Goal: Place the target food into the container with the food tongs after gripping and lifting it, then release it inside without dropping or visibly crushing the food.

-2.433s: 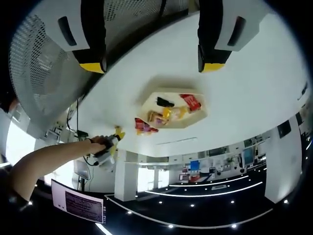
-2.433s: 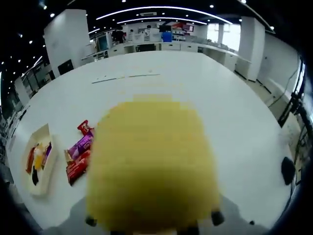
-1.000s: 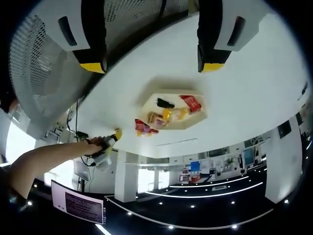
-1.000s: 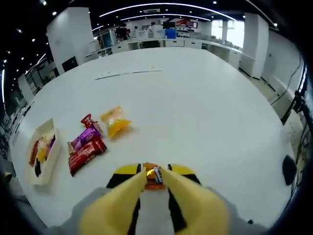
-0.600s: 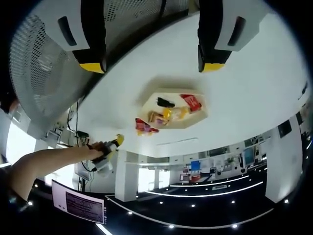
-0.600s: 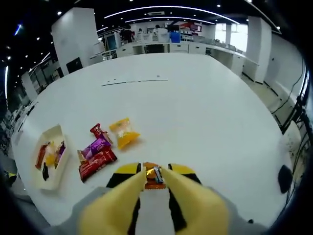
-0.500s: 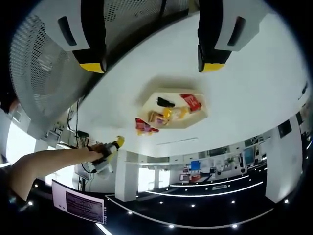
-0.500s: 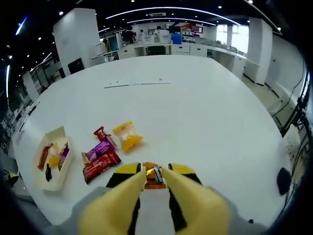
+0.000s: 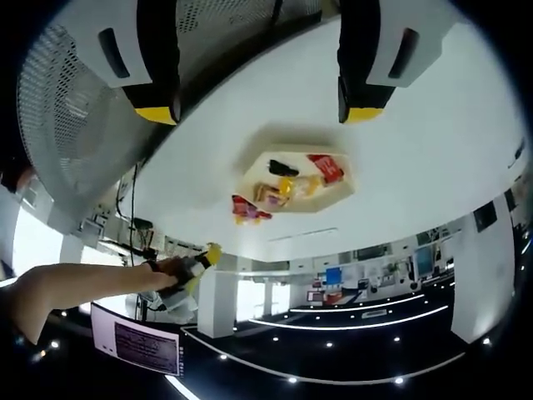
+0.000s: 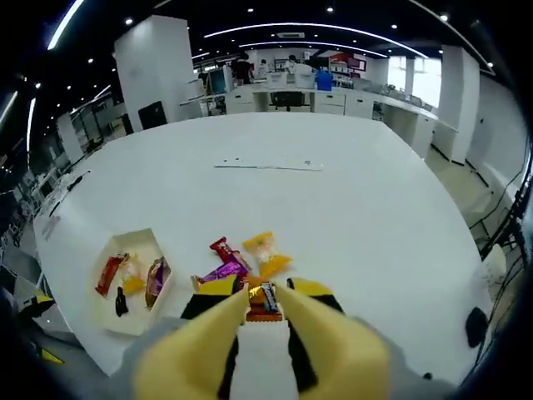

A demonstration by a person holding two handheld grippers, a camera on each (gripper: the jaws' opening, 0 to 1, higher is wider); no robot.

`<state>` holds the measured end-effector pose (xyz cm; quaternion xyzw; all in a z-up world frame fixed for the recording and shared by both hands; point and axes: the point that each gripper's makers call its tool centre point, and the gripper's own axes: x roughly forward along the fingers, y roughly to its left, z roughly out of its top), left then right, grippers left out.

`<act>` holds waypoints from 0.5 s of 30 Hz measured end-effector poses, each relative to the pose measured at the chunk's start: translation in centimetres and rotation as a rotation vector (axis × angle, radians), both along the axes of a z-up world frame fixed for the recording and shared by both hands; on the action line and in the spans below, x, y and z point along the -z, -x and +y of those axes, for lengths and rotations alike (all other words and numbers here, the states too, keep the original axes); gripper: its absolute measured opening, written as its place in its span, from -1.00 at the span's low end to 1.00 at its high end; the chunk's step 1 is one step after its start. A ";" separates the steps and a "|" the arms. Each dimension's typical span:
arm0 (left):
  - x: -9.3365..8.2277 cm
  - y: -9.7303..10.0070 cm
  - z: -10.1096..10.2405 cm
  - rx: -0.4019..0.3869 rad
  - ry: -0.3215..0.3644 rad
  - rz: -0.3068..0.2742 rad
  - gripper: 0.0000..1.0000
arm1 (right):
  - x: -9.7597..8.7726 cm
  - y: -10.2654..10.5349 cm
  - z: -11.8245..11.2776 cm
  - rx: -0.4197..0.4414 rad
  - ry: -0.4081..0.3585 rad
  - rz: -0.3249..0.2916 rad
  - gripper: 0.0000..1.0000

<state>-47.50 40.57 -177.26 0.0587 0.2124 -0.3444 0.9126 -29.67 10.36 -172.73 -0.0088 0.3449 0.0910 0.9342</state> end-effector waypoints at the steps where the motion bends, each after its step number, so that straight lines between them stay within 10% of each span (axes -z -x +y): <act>1: 0.0 0.0 0.0 0.001 0.001 -0.001 0.48 | -0.2 0.1 0.5 -0.007 -0.007 0.001 -0.58; 15: -0.3 -0.1 0.0 -0.004 0.012 -0.018 0.48 | -1.9 0.3 8.2 -0.140 -0.039 -0.006 -0.58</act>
